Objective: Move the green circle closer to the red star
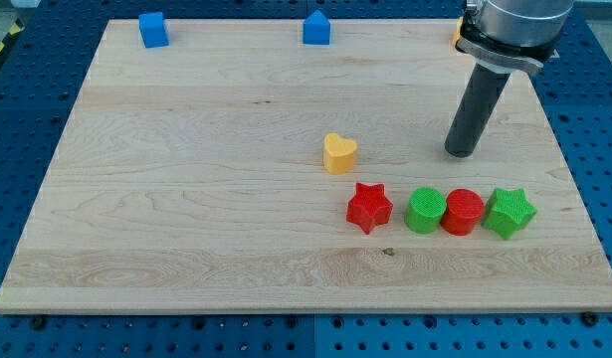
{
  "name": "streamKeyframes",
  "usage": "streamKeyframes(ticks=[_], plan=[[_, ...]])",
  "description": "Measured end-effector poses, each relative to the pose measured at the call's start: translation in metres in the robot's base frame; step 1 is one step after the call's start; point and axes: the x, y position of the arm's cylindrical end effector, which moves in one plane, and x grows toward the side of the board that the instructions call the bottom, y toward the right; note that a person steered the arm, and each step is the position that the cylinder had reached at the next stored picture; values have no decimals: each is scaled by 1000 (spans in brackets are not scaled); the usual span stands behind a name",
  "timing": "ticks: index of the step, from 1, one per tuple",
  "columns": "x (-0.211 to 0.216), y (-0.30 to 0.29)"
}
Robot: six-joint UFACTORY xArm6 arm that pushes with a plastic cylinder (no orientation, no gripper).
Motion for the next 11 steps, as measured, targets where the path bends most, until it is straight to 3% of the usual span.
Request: streamKeyframes(ticks=[1,2,4,5,6,7,9,11], plan=[[-3,1],[19,48],[131,114],[159,68],[158,7],[157,0],[113,-25],[107,-64]])
